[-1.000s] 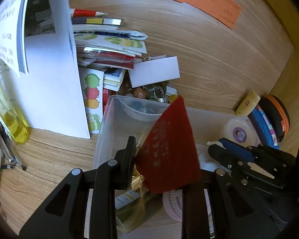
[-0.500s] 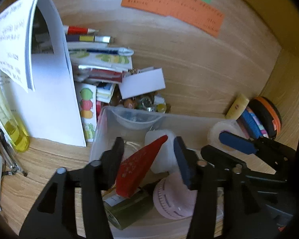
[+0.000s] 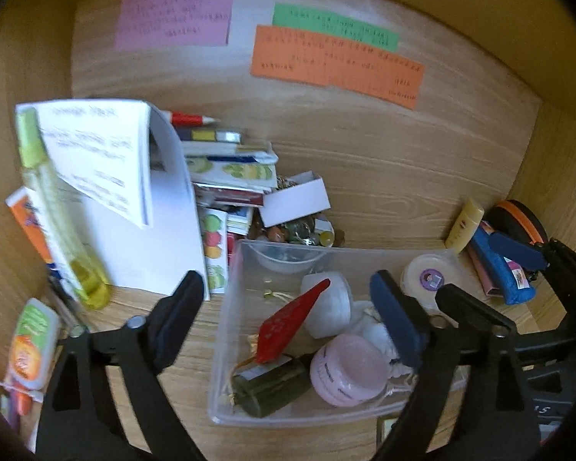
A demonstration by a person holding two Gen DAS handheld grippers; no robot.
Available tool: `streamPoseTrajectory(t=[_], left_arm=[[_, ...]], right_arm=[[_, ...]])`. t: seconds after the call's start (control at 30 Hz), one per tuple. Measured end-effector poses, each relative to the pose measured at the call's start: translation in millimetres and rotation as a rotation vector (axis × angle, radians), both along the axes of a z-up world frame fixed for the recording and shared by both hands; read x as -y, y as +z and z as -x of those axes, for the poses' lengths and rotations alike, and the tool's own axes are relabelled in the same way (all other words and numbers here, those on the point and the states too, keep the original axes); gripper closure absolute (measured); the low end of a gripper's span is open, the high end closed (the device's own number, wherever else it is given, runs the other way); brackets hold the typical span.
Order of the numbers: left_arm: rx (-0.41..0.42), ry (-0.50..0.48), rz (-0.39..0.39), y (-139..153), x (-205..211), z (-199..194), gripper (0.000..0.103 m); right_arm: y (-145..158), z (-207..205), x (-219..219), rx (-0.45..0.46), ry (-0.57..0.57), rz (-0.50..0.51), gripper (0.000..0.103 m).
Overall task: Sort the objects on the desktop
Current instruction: 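Open both grippers to drop the pouch and seashell into the box, then grasp the green gourd charm with the left gripper while the right grasps the blue Max card box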
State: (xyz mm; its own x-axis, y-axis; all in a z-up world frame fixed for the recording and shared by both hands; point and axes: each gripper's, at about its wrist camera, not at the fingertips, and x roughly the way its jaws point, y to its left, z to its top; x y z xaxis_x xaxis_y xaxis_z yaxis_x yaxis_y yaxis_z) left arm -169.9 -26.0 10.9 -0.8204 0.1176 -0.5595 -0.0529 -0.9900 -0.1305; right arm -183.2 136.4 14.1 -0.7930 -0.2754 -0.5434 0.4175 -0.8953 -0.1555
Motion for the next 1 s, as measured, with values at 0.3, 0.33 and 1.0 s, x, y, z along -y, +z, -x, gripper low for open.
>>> streamPoseTrajectory(t=[0.3, 0.33, 1.0], left_arm=[[-0.062, 0.061, 0.003, 21, 5, -44, 0.002], [-0.074, 0.064, 0.011, 23, 6, -50, 0.002], [0.067, 0.013, 0.111, -39, -21, -97, 0.001]], right_arm=[[13, -35, -11, -0.034, -0.002, 0.027, 0.006], [15, -41, -14, -0.043, -0.008, 0.027, 0.005], [-25, -107, -94, 0.016, -0.126, 0.043, 0.0]])
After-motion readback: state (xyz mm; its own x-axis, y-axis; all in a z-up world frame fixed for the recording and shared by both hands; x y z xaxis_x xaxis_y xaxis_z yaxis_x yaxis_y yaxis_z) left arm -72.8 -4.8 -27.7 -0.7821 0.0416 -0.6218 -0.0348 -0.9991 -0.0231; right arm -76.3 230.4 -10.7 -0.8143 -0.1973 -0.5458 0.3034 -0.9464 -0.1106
